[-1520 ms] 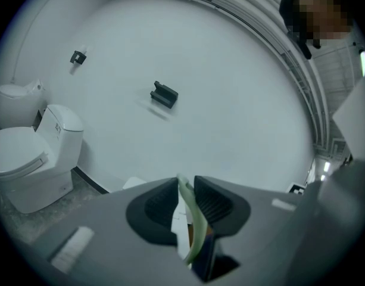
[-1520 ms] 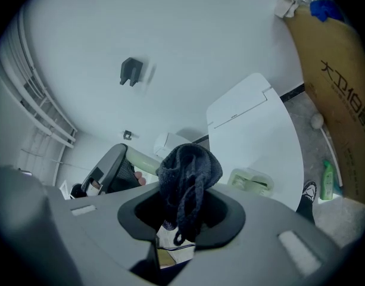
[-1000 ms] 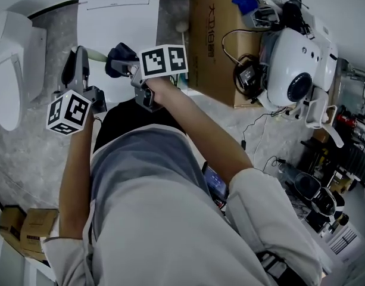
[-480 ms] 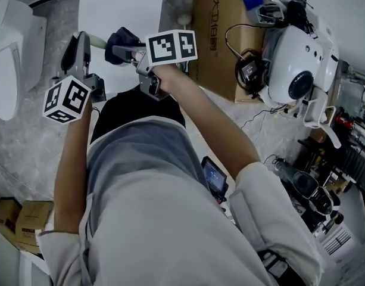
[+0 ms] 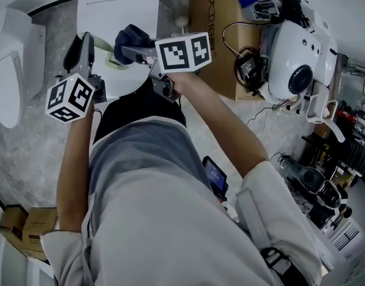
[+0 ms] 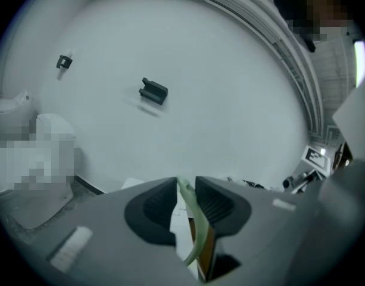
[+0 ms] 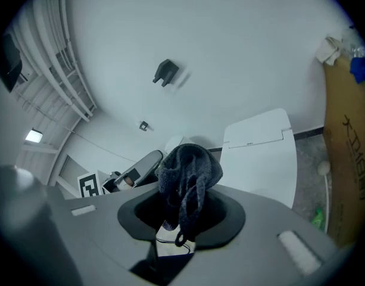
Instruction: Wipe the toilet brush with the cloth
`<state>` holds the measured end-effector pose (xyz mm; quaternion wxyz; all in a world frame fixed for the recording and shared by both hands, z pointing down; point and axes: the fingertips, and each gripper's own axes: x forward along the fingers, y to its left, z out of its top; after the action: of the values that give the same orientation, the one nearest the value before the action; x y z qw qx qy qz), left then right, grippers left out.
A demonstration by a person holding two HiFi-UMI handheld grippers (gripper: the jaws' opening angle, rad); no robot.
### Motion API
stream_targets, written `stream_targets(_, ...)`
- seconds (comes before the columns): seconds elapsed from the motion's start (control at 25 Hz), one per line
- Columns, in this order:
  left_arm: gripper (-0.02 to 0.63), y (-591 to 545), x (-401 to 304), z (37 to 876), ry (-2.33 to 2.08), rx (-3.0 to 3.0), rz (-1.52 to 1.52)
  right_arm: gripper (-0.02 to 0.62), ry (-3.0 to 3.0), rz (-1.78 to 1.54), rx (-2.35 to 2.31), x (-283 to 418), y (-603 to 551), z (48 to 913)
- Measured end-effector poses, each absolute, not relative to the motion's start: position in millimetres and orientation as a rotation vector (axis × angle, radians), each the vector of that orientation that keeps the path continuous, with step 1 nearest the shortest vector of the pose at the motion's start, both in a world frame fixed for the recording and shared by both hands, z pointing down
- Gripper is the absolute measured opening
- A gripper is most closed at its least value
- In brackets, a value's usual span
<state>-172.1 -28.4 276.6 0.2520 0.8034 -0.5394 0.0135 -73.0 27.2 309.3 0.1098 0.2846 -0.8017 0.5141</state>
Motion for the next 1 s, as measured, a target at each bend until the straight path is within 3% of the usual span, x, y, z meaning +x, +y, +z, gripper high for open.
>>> stream_targets(1.0,0.000,21.1,-193.0,222.3,-1.428,2.335,0.150,0.104,-2.439,1.084,1.095,-38.7,59.8,256.6)
